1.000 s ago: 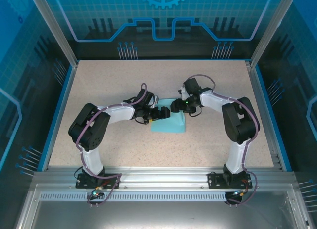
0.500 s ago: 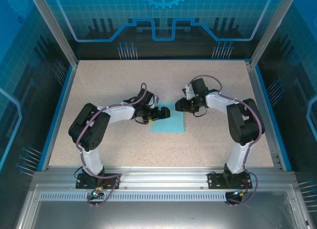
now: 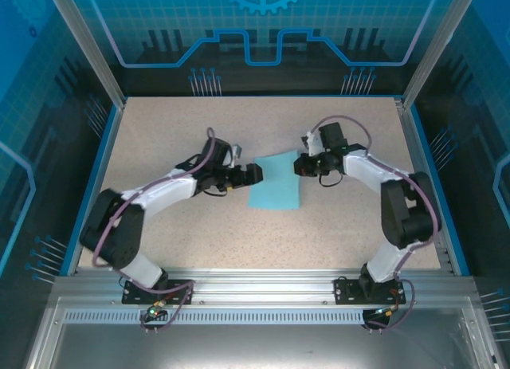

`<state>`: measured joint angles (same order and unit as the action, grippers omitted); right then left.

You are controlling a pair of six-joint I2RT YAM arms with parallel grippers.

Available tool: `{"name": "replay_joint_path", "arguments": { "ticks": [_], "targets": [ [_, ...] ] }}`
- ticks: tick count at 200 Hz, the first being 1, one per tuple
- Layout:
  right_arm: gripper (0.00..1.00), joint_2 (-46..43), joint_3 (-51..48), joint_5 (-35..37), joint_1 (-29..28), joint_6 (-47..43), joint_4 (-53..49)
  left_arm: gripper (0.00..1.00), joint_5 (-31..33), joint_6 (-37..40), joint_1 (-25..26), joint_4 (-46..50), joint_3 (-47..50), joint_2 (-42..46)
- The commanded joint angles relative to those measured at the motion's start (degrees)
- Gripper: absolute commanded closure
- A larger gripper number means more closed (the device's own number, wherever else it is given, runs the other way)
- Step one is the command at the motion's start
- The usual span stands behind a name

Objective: Fold a paper plane with a square sheet of paper (fold left side to right side)
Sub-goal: Pick up the square sheet of paper from the center of the table, then place a square sheet of paper at the center of the table.

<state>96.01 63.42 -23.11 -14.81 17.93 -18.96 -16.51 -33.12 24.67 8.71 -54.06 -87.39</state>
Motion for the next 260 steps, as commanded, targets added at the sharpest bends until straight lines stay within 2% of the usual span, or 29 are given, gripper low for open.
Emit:
{"name": "replay_joint_path", "arguments": {
  "ticks": [1, 37, 65, 96, 135, 173, 185, 216, 240, 260],
  "targets": [
    [1.00, -8.74, -0.33, -7.29, 1.72, -5.64, -0.59, 0.01, -1.61, -0.82, -4.82, -1.60, 4.36, 8.05],
    [1.00, -20.52, 1.21, -14.55, 1.95, -14.65, -4.30, 0.02, -9.13, 3.33, -10.08, -10.84, 10.99, 20.50],
    [1.00, -26.26, 4.61, -21.93, 1.65, -20.47, -8.16, 0.02, -14.15, 9.66, -10.16, -13.15, 11.11, 26.59],
    [1.00, -30.26, 9.45, -27.65, 0.28, -25.41, -13.55, 0.02, -19.59, 12.25, -10.19, -16.44, 10.52, 29.54],
    [1.00, -32.72, 10.03, -32.67, 0.00, -23.13, -11.59, 0.02, -25.53, 11.35, -9.66, -20.92, 9.35, 28.39],
    [1.00, -30.95, 8.55, -35.06, 0.03, -18.22, -7.26, 0.03, -29.23, 11.37, -6.65, -23.37, 7.93, 26.15],
    [1.00, -30.13, 7.95, -34.94, 0.12, -16.46, -5.73, 0.11, -29.80, 10.90, -5.77, -24.48, 8.00, 25.47],
    [1.00, -28.22, 5.76, -31.50, 0.74, -13.14, -3.15, 0.67, -29.33, 8.97, -5.02, -25.35, 8.49, 24.14],
    [1.00, -25.65, 3.25, -29.10, 1.99, -10.86, -2.05, 0.98, -27.39, 7.49, -4.89, -25.30, 10.36, 23.98],
    [0.97, -22.60, 1.03, -24.85, 2.52, -10.01, -2.68, 1.00, -24.29, 6.61, -4.63, -21.43, 10.96, 23.05]
  ]
}}
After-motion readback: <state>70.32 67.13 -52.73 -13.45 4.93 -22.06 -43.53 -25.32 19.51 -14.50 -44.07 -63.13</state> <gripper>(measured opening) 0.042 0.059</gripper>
